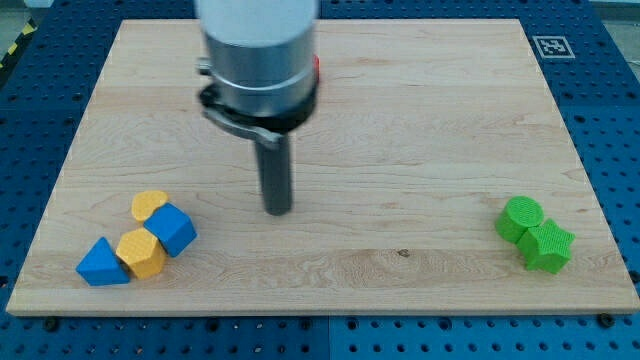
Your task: Separate the yellow heart from the blue cube
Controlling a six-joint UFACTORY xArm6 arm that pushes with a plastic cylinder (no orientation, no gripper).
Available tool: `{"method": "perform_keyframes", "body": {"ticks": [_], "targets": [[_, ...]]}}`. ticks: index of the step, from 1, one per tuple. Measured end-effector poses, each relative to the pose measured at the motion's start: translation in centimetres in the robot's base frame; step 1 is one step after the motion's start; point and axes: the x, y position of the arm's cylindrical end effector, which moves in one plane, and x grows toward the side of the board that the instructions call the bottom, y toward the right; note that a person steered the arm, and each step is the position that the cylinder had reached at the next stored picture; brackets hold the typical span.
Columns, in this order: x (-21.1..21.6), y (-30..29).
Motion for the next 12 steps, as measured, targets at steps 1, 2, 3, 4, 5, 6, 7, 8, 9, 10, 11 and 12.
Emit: {"method": "perform_keyframes", "body": {"ticks": [1,2,3,4,5,6,7,8,9,10,11,12], "targets": [[-0.2,-0.5],[-2.3,-2.6],[-3.4,-7.4],[-3.4,-14.1],[-3.0,-19.2],[-2.5,-19.3],[1.8,-18.2],[2.5,-17.9],[2.6,-15.6],[2.6,-13.1],[2.4,-11.1],[1.0,-10.6]]}}
